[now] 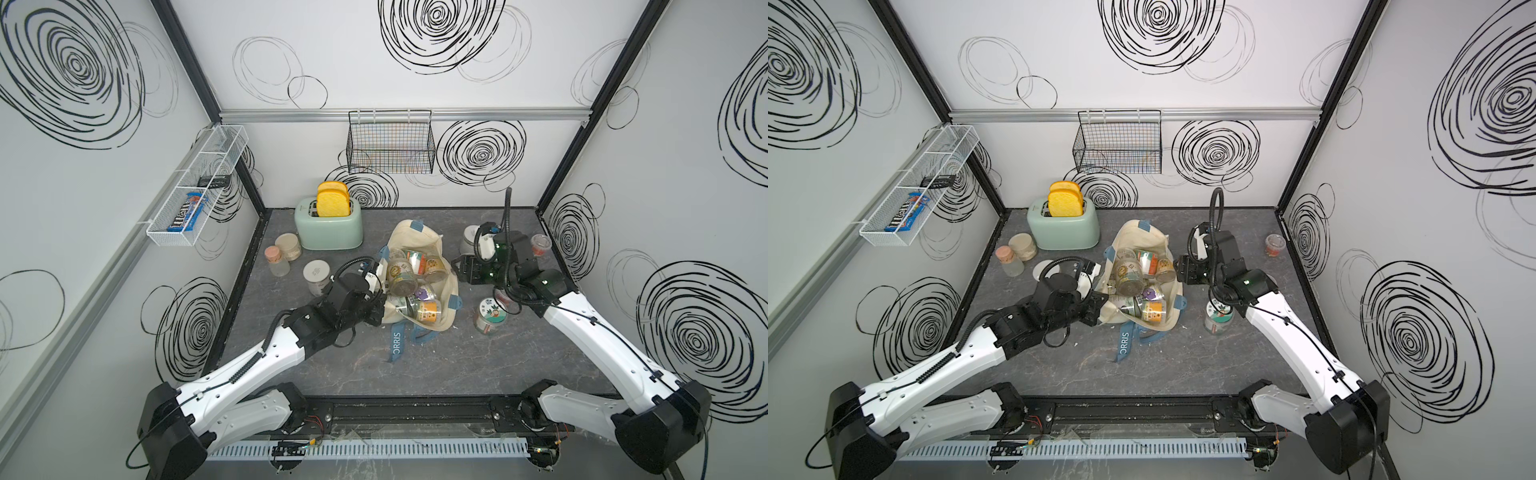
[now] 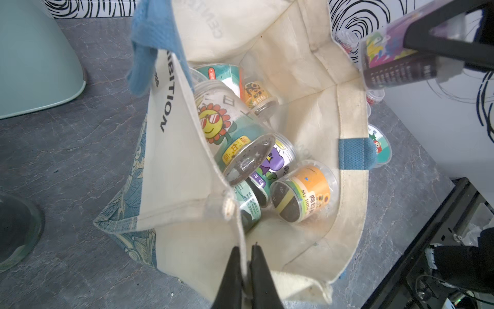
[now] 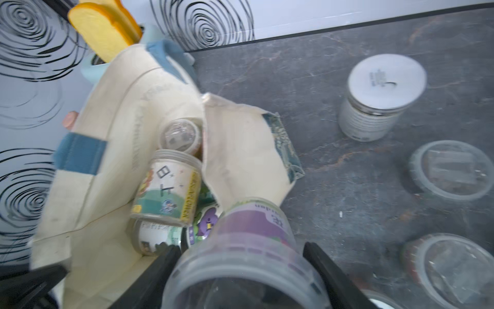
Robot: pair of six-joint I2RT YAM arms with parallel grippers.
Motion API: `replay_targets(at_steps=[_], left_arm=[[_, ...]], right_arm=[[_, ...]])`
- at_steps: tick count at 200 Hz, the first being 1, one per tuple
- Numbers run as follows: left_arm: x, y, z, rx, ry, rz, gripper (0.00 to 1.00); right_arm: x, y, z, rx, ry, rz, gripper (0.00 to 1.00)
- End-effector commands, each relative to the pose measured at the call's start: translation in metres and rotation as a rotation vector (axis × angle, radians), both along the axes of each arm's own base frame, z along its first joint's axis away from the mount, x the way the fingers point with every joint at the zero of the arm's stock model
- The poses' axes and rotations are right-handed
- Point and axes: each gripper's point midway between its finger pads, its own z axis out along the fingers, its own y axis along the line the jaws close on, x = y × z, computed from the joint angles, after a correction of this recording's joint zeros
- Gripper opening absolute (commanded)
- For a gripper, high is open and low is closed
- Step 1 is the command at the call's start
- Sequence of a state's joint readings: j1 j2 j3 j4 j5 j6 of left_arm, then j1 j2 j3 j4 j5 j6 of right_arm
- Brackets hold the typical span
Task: Take out the seed jars from the canvas bag
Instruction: Pick up the seed jar from the canvas bag, then place the seed jar at the center of the board.
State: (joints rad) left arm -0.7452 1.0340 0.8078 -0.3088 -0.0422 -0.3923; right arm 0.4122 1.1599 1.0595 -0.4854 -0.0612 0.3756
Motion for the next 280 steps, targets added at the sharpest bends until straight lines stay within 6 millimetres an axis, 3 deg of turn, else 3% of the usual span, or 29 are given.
replay_targets(at_steps=[1, 34, 80, 122, 191, 216, 244, 280], left_arm=[[0.004, -0.002, 0.017, -0.058, -0.043, 0.01, 0.0], [0.005, -0.003, 0.017, -0.058, -0.04, 0.009, 0.0], [0.005, -0.003, 0.017, -0.06, -0.04, 0.011, 0.0], [0.005, -0.003, 0.016, -0.065, -0.043, 0.012, 0.0], [0.005, -0.005, 0.014, -0.07, -0.034, 0.006, 0.0], [0.004, -0.004, 0.013, -0.069, -0.033, 0.009, 0.0], [0.004, -0.005, 0.012, -0.072, -0.031, 0.006, 0.0], [0.003, -0.003, 0.012, -0.076, -0.034, 0.01, 0.0]], right_arm=[[0.014, -0.025, -0.032, -0.079, 0.049, -0.034, 0.73], [0.042, -0.055, -0.063, -0.116, 0.105, -0.114, 0.72], [0.069, -0.074, -0.105, -0.153, 0.237, -0.161, 0.72], [0.075, -0.084, -0.15, -0.232, 0.339, -0.171, 0.72], [0.078, -0.099, -0.179, -0.309, 0.387, -0.213, 0.78], [0.078, -0.098, -0.179, -0.302, 0.389, -0.209, 0.89], [0.08, -0.094, -0.168, -0.277, 0.378, -0.197, 0.94], [0.081, -0.087, -0.109, -0.207, 0.282, -0.198, 0.96]])
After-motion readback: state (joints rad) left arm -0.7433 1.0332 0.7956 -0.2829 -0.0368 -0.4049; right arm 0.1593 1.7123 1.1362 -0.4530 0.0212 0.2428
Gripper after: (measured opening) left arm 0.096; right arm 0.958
